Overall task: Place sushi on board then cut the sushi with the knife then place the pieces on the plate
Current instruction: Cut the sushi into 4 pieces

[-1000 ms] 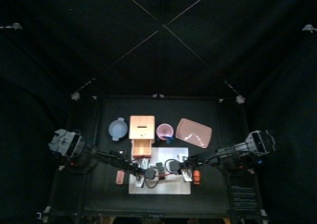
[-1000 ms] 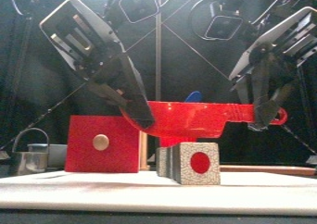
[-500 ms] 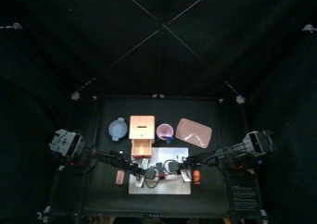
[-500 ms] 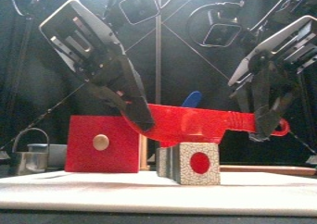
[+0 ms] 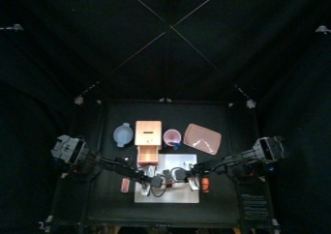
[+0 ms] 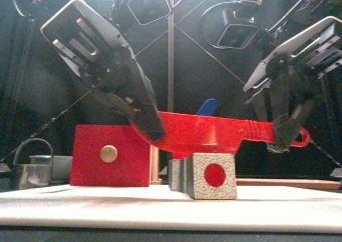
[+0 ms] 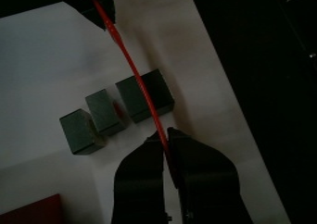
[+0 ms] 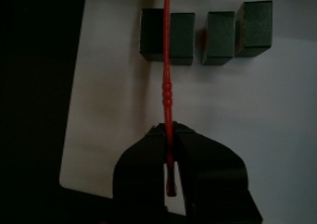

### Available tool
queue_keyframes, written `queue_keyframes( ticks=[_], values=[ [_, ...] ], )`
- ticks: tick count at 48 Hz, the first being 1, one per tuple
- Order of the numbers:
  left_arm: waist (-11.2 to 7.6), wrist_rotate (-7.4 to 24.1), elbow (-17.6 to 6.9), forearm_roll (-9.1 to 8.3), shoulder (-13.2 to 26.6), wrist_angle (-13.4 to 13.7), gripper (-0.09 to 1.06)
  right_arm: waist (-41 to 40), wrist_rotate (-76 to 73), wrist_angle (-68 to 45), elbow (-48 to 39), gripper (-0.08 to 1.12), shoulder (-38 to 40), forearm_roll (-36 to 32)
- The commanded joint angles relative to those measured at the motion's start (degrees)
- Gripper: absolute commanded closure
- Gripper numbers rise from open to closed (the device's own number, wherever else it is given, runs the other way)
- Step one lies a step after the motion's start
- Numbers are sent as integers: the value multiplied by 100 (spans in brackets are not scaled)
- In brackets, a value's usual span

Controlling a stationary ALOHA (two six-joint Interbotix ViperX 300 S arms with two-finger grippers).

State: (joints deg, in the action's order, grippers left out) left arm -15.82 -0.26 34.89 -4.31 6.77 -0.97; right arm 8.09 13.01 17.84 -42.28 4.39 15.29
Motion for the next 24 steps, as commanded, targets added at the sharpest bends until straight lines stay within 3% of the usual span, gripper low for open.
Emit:
queue_keyframes(
  ticks=[1,24],
  values=[
    [9,53,-132,-79,-202,-105,67,-176,26,-53,299,71,220,-18],
    [18,35,-123,-70,-123,-114,67,-167,18,-44,325,71,105,44]
  ],
)
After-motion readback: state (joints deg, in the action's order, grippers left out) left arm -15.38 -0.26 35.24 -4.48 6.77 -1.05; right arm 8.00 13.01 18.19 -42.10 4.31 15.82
